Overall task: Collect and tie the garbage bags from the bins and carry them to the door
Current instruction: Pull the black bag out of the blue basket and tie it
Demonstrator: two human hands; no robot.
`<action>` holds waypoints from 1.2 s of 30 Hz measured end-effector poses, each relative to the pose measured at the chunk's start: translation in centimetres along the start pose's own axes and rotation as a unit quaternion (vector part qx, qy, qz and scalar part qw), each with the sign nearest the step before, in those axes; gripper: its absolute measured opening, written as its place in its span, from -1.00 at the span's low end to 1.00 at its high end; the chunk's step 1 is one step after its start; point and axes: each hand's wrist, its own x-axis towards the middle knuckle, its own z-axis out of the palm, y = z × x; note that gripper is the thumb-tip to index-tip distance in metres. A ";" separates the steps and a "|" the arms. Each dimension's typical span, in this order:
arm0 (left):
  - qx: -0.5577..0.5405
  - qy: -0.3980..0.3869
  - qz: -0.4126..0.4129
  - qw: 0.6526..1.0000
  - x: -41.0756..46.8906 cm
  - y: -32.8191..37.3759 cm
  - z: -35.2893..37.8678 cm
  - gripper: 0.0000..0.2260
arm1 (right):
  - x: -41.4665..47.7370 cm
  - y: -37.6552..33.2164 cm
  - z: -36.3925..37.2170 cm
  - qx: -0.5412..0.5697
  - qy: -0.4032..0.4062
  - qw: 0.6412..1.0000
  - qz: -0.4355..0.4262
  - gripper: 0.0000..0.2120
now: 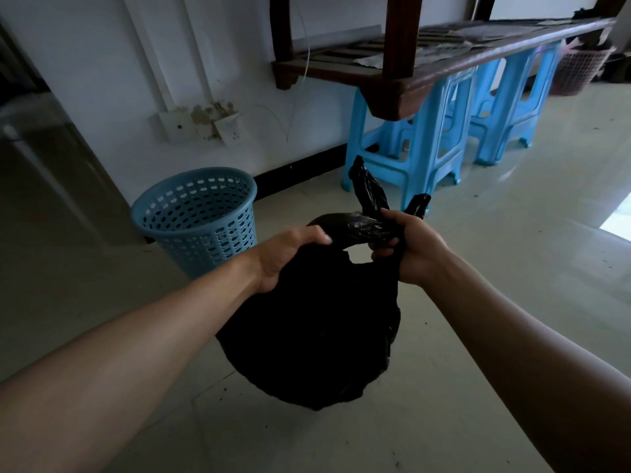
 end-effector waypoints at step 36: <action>-0.006 0.141 -0.088 0.986 1.3 -3.3 -2.2 -0.83 | 1.0 5.2 -0.5 -0.549 0.135 0.762 -0.317 -0.79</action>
